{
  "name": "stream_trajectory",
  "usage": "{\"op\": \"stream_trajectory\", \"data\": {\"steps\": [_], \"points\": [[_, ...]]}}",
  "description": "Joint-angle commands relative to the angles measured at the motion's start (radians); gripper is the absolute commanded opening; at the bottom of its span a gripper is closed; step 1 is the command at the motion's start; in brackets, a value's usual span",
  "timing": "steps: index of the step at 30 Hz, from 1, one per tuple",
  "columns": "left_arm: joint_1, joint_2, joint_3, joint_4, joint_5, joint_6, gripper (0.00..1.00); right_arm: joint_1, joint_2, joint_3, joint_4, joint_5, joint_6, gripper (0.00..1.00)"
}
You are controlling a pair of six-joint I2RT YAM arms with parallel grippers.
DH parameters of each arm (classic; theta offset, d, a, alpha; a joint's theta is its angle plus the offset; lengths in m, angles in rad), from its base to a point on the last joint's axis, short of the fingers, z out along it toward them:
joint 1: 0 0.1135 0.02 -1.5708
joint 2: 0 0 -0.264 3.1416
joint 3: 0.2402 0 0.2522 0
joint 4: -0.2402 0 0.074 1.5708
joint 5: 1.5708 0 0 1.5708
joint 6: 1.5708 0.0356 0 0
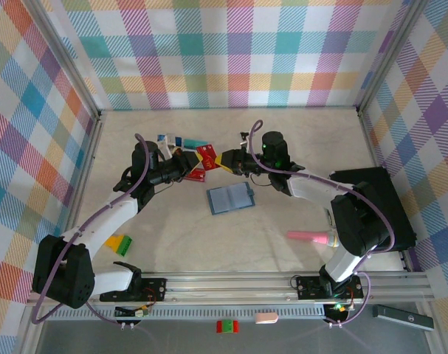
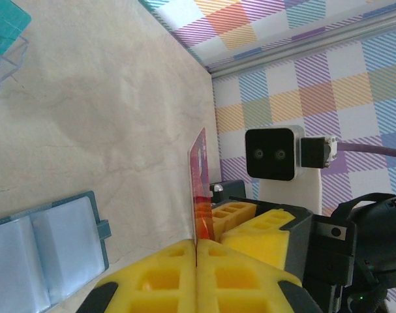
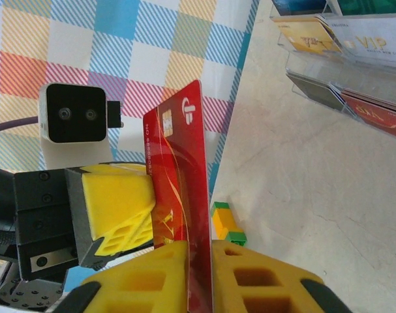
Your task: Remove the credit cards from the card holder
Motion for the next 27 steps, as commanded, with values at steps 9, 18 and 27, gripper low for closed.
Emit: {"op": "stream_trajectory", "data": {"steps": [9,18,27], "points": [[0.046,-0.016,0.052,-0.285,-0.116,0.067,0.4,-0.002,-0.041,0.033,-0.213,0.077,-0.226,0.0],[0.185,-0.082,0.132,-0.64,-0.243,0.223,0.83,-0.016,-0.117,0.107,-0.654,0.318,-0.617,0.0],[0.288,-0.127,0.166,-0.773,-0.302,0.337,0.99,0.046,-0.036,0.305,-0.866,0.486,-0.946,0.0]]}}
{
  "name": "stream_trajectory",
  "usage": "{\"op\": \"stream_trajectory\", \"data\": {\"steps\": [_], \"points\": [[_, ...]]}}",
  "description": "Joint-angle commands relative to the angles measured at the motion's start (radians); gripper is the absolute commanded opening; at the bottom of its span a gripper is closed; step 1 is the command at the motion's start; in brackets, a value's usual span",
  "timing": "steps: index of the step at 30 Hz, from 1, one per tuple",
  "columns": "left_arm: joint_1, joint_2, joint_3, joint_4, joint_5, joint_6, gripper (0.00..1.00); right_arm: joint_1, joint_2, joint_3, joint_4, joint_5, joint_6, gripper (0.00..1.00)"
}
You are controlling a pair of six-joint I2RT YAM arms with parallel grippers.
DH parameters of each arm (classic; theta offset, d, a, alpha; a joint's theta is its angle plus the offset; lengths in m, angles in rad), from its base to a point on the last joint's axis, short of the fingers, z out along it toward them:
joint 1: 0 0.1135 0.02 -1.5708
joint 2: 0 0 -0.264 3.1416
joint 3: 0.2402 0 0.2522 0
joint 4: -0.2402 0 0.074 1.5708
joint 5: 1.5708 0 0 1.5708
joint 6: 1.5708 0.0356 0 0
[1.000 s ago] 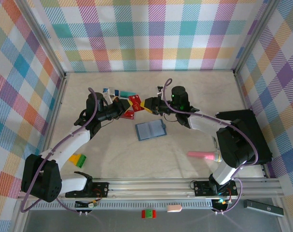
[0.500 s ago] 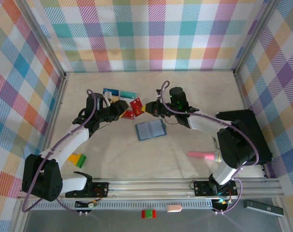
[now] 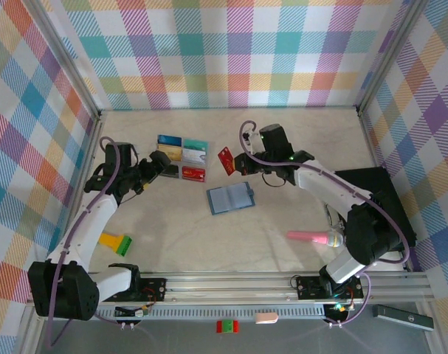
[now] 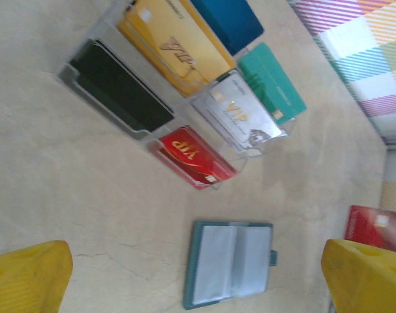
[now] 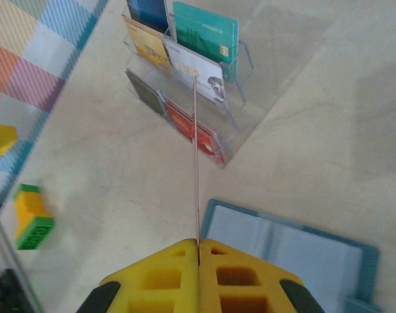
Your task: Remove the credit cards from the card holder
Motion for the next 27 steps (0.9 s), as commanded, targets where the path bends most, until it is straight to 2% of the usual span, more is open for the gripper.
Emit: {"op": "stream_trajectory", "data": {"steps": [1,11,14,21,27], "points": [[0.033,-0.022,0.04,-0.097,-0.034,0.077,1.0,0.049,0.058,0.108,-0.128,0.095,-0.213,0.0],[0.084,-0.022,0.042,-0.138,-0.053,0.135,1.0,0.169,0.356,0.488,-0.36,0.167,-0.589,0.0],[0.094,-0.019,0.042,-0.141,-0.048,0.141,1.0,0.186,0.436,0.578,-0.396,0.187,-0.648,0.0],[0.107,-0.017,0.04,-0.142,-0.039,0.146,1.0,0.197,0.554,0.716,-0.433,0.127,-0.762,0.0],[0.112,-0.014,0.044,-0.146,-0.033,0.149,1.0,0.197,0.664,0.867,-0.514,0.131,-0.855,0.0]]}}
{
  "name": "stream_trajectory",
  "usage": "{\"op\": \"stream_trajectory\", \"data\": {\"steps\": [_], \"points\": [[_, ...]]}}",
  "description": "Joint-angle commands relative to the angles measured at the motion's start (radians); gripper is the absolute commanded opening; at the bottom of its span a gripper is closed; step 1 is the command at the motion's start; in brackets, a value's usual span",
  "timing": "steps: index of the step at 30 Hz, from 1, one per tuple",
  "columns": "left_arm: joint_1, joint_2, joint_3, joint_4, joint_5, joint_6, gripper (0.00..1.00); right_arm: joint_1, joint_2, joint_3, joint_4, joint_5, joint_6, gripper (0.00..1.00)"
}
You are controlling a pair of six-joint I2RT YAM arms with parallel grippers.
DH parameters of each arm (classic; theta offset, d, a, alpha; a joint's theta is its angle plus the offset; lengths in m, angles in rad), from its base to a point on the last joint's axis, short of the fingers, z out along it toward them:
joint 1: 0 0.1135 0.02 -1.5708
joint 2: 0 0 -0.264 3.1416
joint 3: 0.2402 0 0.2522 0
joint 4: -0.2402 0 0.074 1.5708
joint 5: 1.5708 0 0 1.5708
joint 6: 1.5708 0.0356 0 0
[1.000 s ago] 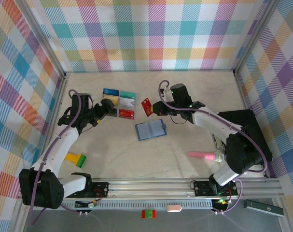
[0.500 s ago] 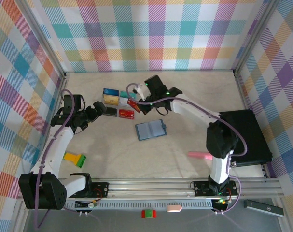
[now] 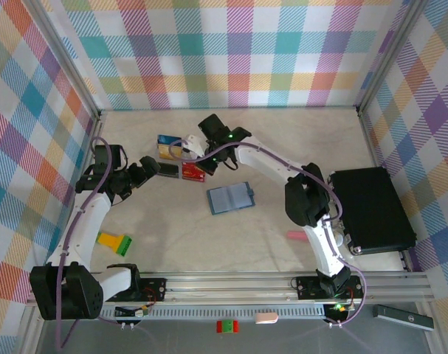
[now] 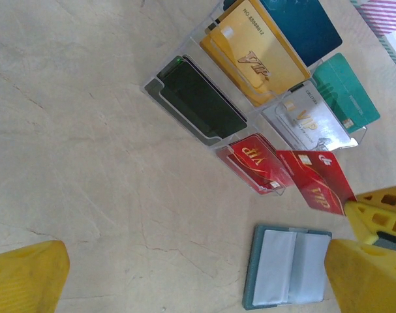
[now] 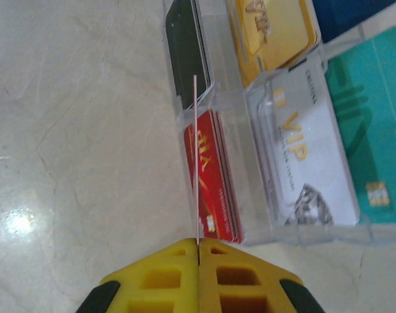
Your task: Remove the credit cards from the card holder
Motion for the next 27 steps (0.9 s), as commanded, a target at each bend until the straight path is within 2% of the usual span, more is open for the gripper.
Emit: {"op": "stream_trajectory", "data": {"steps": [1,16,27], "points": [[0.013,-0.011,0.022,-0.019,0.01,0.019,1.0,0.004,0.048,0.076,-0.076,-0.023,-0.094,0.0],[0.017,0.016,0.015,-0.013,0.02,0.018,1.0,0.003,0.14,0.134,-0.063,0.026,-0.15,0.0],[0.02,0.026,0.009,-0.005,0.033,0.014,1.0,0.004,0.166,0.168,-0.076,0.021,-0.12,0.13]]}}
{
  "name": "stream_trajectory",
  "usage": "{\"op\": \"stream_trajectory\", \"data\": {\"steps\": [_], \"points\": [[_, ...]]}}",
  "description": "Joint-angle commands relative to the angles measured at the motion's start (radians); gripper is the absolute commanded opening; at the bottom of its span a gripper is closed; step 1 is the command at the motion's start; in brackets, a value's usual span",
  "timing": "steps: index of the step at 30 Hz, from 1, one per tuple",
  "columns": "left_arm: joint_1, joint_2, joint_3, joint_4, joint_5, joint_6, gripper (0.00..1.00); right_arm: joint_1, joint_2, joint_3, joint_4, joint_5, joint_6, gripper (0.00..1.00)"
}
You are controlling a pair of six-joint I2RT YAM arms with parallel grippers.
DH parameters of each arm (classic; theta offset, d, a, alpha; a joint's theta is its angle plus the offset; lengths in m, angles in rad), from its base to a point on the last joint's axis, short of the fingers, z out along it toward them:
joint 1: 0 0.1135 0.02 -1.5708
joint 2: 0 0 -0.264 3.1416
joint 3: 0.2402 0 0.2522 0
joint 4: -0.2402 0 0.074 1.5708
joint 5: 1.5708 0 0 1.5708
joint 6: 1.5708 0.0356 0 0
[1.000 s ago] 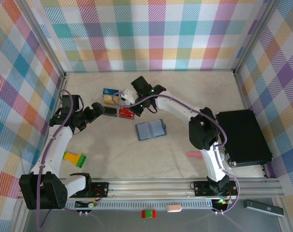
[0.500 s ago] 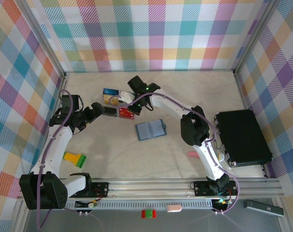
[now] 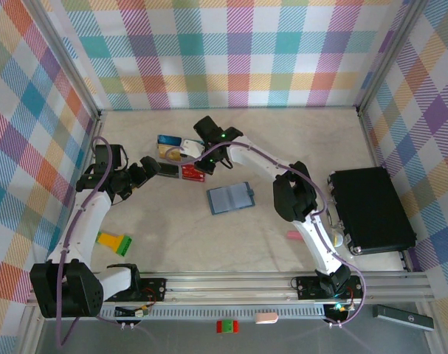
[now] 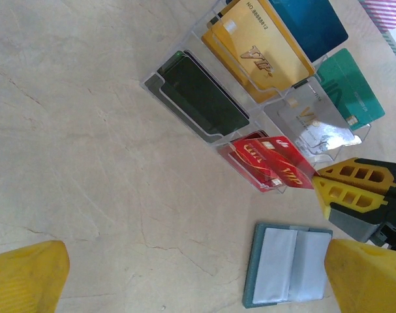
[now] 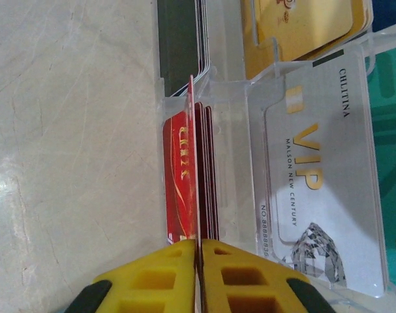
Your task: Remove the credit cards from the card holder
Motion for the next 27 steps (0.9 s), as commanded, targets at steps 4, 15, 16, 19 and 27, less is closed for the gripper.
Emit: {"op": "stream_trajectory", "data": {"steps": [4,15,16,19,27], "points": [[0.018,0.007,0.008,-0.006,0.024,0.015,1.0,0.004,0.022,0.033,-0.008,0.006,0.02,0.18],[0.018,0.008,0.003,0.003,0.059,0.024,1.0,0.004,-0.099,-0.013,-0.004,-0.043,0.194,0.23],[0.017,0.007,0.003,0.005,0.067,0.027,1.0,0.004,-0.127,-0.04,0.006,-0.043,0.231,0.25],[0.018,0.009,0.0,0.011,0.082,0.033,1.0,0.004,-0.211,-0.134,0.051,-0.012,0.368,0.35],[0.018,0.013,-0.009,0.038,0.075,0.006,1.0,0.008,-0.354,-0.368,0.006,0.031,0.754,0.55]]}}
